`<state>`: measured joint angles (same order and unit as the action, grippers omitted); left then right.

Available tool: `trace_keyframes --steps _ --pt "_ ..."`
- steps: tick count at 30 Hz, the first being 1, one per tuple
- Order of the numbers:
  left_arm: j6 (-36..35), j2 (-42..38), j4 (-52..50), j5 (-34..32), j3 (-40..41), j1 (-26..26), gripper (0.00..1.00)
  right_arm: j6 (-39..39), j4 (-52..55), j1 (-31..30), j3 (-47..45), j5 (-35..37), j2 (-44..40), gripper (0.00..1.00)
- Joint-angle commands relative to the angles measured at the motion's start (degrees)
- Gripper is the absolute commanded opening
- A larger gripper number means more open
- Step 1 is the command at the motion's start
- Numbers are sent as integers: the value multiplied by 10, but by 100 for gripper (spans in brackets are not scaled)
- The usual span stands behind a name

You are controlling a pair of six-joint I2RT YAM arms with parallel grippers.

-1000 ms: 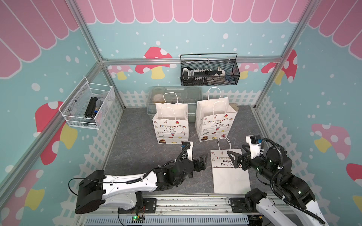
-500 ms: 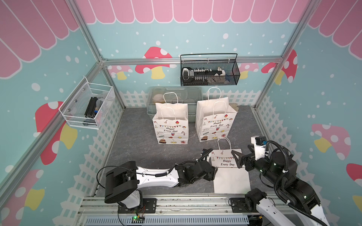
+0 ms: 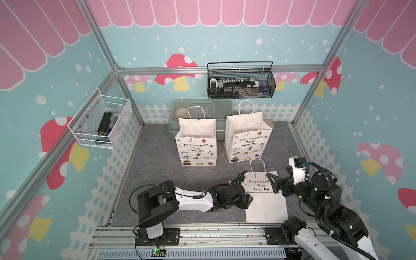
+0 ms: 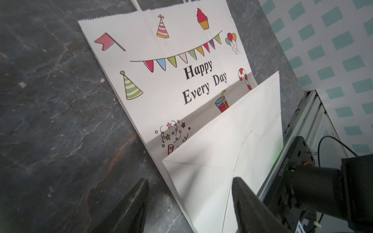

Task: Put away the paper bag
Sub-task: Place the paper bag at the center of the board.

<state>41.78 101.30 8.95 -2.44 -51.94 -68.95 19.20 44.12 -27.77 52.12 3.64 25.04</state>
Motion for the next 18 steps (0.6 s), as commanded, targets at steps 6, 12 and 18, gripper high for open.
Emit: trace_keyframes --steps 6,12,18 --pt "-2 19 26 23 -14 9 46 -4 -15 -2 -23 1 1 99" --pt "4 48 42 56 -34 11 40 -4 -18 -1 -26 -2 2 99" --pt "9 70 44 65 -46 18 37 -2 -22 -2 -30 -6 2 99"
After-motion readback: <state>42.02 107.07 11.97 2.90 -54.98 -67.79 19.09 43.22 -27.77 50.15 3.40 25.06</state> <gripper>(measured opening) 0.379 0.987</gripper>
